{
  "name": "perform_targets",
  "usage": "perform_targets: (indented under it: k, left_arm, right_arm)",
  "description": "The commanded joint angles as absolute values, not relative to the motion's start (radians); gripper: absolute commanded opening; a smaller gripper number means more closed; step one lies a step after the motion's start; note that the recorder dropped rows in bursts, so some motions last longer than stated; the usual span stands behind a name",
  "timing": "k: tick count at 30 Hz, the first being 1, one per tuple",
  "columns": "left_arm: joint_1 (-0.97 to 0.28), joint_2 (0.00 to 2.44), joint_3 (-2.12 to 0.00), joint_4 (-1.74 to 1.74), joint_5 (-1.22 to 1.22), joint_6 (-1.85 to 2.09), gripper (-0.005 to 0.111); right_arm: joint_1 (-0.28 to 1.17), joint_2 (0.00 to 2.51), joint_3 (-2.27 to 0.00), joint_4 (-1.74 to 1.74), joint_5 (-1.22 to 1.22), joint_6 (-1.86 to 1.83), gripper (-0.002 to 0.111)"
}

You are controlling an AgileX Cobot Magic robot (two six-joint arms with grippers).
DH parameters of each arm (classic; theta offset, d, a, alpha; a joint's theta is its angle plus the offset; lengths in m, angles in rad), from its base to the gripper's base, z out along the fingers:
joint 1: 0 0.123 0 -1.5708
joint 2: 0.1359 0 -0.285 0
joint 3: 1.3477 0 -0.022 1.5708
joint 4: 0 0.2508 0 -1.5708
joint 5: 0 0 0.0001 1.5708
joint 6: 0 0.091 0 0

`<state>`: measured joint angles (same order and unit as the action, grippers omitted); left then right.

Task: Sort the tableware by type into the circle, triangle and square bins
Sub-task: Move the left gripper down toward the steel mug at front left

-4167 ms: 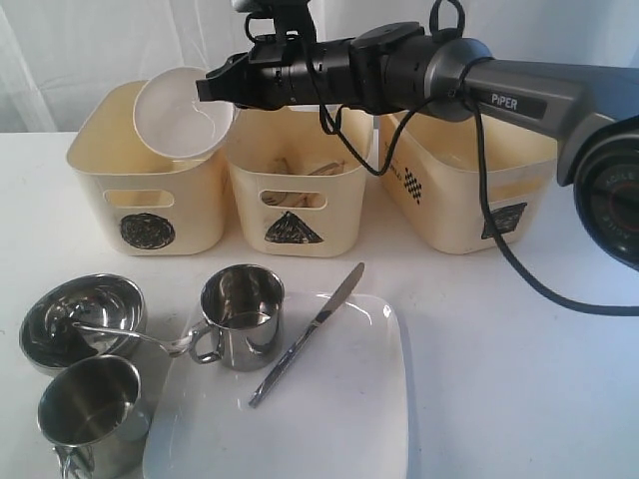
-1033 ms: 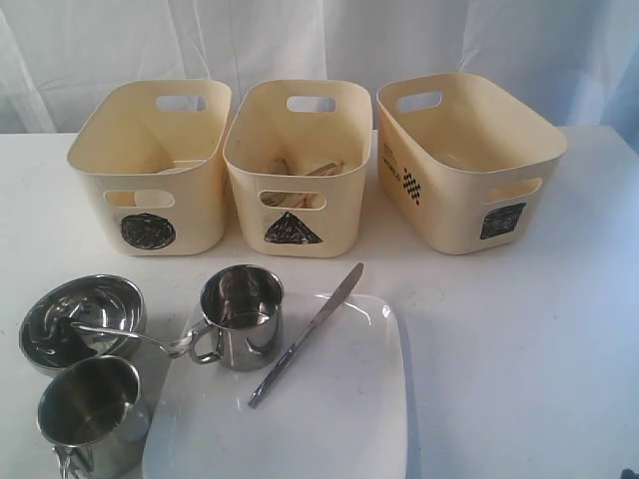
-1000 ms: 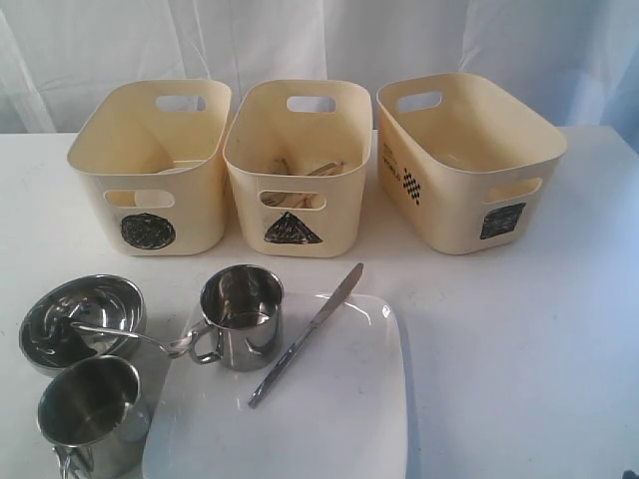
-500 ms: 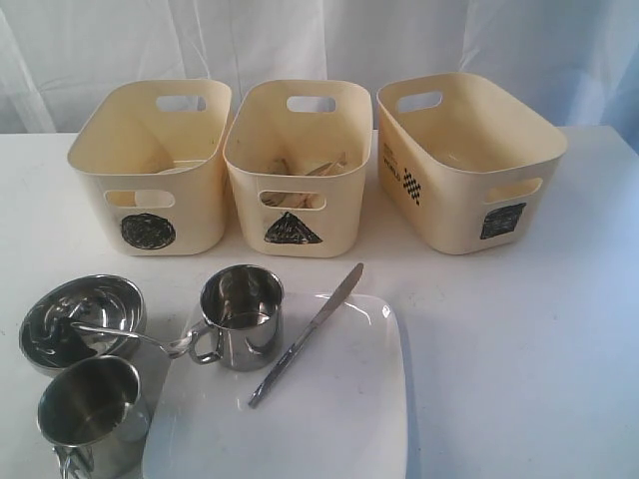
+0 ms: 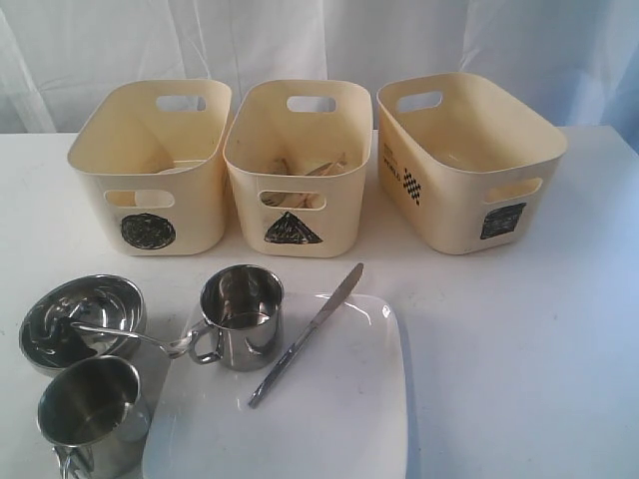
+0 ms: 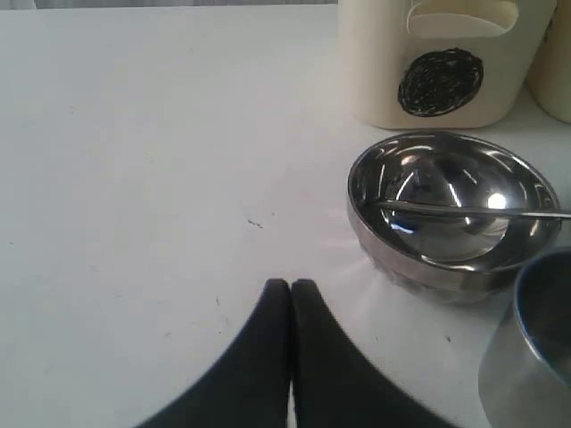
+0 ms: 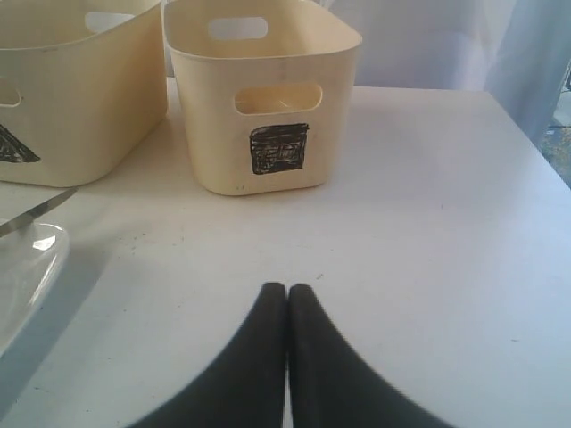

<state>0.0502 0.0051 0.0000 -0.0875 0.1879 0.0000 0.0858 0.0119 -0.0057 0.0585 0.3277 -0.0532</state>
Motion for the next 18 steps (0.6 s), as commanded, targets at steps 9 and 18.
perform_targets:
  k: [9,18]
  left_arm:
    - [0.047,0.000,0.000,-0.321,-0.168,-0.581,0.000]
    - [0.047,0.195,-0.251,-0.300,0.069,-0.511,0.000]
  right_arm:
    - [0.079,0.008,0.000,0.052,0.321,-0.047,0.000]
    - [0.079,0.008,0.000,0.052,0.321,-0.047,0.000]
